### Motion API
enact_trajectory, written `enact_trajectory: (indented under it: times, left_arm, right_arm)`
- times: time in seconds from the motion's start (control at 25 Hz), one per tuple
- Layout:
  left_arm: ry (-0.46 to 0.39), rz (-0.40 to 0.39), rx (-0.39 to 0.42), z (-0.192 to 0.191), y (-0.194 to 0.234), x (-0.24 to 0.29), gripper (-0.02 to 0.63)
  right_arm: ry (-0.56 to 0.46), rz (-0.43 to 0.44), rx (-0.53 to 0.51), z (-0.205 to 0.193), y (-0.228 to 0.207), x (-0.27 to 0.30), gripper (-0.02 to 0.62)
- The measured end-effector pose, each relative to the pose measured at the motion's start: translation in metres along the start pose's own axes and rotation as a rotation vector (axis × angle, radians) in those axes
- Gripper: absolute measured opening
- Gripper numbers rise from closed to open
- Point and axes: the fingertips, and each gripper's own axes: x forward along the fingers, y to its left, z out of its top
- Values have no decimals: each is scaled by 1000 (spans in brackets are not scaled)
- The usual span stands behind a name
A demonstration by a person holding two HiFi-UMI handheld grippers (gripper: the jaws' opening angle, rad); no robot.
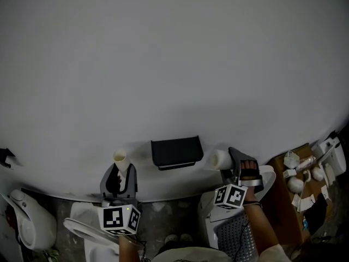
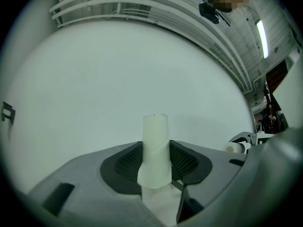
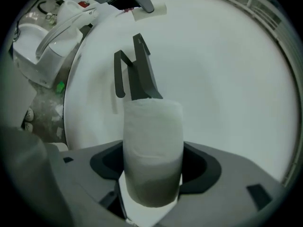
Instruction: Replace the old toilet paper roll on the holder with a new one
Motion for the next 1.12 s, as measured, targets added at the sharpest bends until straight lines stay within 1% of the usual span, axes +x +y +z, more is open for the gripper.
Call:
enact_trajectory:
  times: [0.08, 0.24, 0.52, 0.76, 0.84, 1.12]
  left_arm:
    - [2, 3, -1, -1, -1, 0, 183]
    - [5, 3, 4, 0, -1, 0, 181]
    - [6, -2, -3, -2, -2, 1, 181]
    - [9, -5, 8, 0, -4, 0, 181]
    - [12, -1, 15, -1, -3, -2, 181]
    - [15, 37, 23, -1, 11, -14, 182]
  right_arm:
    - [0, -23, -30, 2, 0, 2, 310]
    - [0, -60, -136, 5, 9, 8, 310]
    - [-8, -51, -235, 10, 26, 19, 310]
    - [23, -26, -268, 7, 38, 34, 310]
    - [30, -18, -265, 9, 43, 39, 310]
    - [18, 8, -259, 25, 57, 47, 310]
